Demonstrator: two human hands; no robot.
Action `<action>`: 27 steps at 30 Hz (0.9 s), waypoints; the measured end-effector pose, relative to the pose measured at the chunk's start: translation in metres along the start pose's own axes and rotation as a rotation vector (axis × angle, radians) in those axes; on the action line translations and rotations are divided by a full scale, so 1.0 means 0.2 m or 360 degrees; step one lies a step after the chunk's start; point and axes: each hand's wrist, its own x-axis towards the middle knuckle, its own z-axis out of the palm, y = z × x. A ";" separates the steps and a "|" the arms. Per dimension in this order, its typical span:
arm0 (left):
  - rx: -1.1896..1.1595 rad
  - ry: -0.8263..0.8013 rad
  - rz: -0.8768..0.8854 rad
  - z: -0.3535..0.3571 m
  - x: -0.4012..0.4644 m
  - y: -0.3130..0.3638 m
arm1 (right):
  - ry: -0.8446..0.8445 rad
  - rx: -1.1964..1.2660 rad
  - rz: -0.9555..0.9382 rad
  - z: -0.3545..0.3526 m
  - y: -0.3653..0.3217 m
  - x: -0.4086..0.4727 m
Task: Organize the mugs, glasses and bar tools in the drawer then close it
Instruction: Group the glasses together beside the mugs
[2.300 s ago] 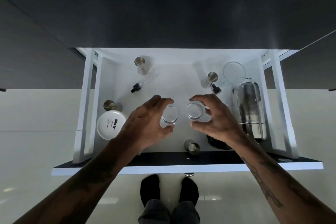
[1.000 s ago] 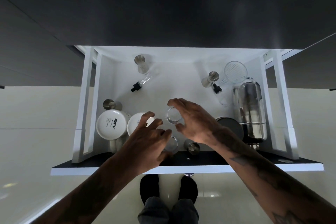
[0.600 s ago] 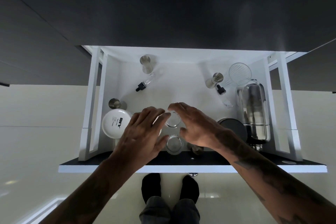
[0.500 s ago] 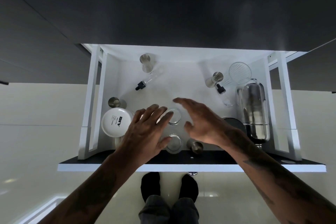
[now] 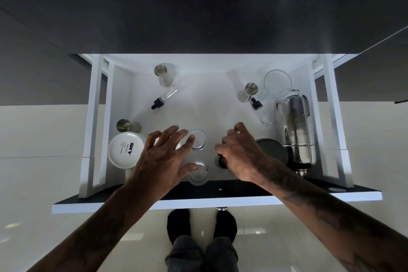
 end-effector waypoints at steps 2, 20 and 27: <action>-0.0004 -0.0021 -0.0010 -0.01 0.00 0.01 | 0.0133 -0.0074 0.0136 -0.03 0.07 0.07; -0.0189 0.0131 -0.0115 -0.02 0.05 -0.01 | 0.0279 0.0547 0.0979 -0.29 0.71 -0.03; -0.0475 0.0646 -0.0211 -0.09 0.14 0.12 | 0.0428 0.0381 0.0710 -0.24 0.73 0.05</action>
